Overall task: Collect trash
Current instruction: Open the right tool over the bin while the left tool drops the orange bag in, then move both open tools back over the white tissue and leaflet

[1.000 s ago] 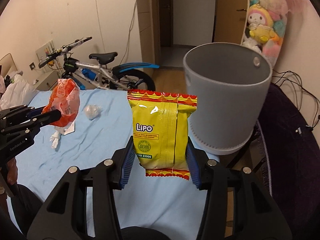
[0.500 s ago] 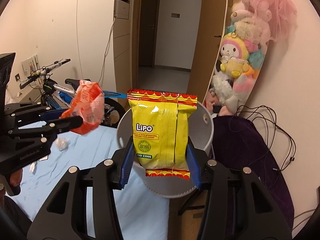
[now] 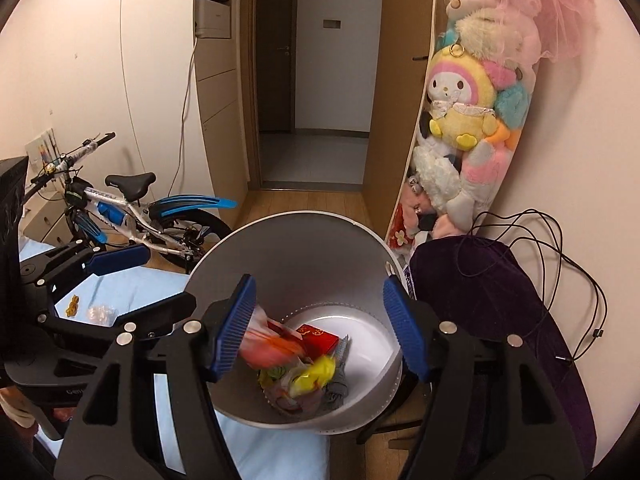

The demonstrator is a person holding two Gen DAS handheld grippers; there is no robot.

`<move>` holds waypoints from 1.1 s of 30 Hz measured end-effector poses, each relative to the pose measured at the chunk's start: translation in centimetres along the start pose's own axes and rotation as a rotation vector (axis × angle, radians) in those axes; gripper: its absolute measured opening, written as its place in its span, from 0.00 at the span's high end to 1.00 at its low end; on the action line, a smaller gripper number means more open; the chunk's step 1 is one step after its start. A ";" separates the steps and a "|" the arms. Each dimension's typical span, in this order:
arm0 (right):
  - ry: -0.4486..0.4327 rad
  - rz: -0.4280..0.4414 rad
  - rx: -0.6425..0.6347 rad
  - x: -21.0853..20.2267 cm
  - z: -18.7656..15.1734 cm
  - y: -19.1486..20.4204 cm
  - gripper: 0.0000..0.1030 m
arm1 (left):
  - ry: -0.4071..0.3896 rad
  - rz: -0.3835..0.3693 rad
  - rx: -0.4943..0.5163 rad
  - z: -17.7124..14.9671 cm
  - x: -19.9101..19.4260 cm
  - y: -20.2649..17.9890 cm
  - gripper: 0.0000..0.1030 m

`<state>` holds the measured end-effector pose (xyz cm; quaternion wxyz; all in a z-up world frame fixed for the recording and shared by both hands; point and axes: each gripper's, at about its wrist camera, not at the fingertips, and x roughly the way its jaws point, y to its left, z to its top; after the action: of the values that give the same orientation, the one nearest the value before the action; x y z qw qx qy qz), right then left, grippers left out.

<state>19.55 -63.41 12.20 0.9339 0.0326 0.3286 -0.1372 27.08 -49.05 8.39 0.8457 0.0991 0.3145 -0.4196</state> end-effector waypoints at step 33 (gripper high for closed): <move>0.025 0.315 -0.216 -4.4 -9.8 26.2 0.38 | 0.009 0.474 -0.229 -18.0 -19.5 15.1 0.28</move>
<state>17.58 -35.68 6.51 0.9377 -0.0148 0.3439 0.0471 21.88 -19.10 4.83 0.9246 0.0755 0.3318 -0.1712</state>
